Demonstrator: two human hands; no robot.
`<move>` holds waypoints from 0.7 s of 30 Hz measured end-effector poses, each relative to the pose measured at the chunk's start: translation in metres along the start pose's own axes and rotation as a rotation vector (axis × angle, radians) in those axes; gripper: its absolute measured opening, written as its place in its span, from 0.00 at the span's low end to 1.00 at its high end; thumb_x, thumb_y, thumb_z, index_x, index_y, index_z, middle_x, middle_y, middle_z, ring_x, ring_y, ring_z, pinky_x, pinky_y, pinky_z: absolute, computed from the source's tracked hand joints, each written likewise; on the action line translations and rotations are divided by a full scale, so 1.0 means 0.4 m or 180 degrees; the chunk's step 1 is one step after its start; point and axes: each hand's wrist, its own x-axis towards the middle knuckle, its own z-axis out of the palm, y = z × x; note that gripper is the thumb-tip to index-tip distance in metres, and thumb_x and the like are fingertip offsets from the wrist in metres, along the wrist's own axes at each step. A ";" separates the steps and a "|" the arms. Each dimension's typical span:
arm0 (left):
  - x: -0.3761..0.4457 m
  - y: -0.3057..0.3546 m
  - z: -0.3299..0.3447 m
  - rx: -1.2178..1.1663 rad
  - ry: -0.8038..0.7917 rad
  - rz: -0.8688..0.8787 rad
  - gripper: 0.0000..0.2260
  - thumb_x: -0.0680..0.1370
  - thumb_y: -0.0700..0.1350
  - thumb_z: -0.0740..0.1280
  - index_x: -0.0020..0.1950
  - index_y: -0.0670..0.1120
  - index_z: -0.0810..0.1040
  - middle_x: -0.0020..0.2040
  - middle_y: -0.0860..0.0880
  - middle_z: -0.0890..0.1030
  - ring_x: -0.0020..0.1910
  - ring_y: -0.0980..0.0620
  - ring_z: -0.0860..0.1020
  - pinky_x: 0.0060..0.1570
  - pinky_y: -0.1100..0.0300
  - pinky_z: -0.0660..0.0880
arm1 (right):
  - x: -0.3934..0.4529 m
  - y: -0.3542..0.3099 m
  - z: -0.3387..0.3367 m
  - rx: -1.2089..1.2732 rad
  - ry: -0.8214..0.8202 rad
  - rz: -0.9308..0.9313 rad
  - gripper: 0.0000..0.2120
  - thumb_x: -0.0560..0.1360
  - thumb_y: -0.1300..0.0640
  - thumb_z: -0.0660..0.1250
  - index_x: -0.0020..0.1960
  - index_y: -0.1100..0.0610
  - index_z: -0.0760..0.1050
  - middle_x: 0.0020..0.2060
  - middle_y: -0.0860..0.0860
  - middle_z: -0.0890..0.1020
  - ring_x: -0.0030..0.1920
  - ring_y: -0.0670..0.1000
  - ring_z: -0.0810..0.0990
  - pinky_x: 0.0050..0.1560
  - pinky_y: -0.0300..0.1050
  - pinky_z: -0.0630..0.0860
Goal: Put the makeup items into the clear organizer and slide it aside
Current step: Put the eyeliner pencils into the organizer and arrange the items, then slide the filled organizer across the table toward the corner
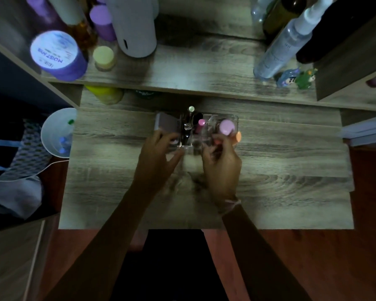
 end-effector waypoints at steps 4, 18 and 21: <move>-0.078 -0.008 -0.041 -0.0229 0.0173 -0.0087 0.18 0.70 0.35 0.71 0.59 0.44 0.75 0.54 0.43 0.78 0.44 0.55 0.72 0.43 0.70 0.66 | -0.090 0.061 -0.050 0.0142 0.0367 0.0199 0.09 0.74 0.50 0.65 0.53 0.48 0.76 0.38 0.49 0.84 0.37 0.45 0.81 0.40 0.40 0.77; 0.008 -0.070 -0.019 -0.0929 -0.0109 -0.1049 0.30 0.71 0.33 0.68 0.71 0.41 0.63 0.65 0.38 0.71 0.62 0.42 0.73 0.56 0.57 0.69 | 0.040 0.144 -0.063 0.0198 -0.0758 0.0439 0.45 0.66 0.45 0.77 0.76 0.48 0.56 0.71 0.49 0.72 0.70 0.51 0.71 0.66 0.48 0.71; 0.015 -0.078 -0.003 -0.1164 -0.0277 -0.1183 0.30 0.70 0.31 0.67 0.71 0.42 0.63 0.65 0.40 0.74 0.61 0.43 0.73 0.54 0.59 0.68 | 0.037 0.148 -0.041 0.0153 -0.0792 0.0573 0.46 0.67 0.45 0.76 0.76 0.45 0.54 0.71 0.50 0.72 0.69 0.53 0.71 0.65 0.45 0.69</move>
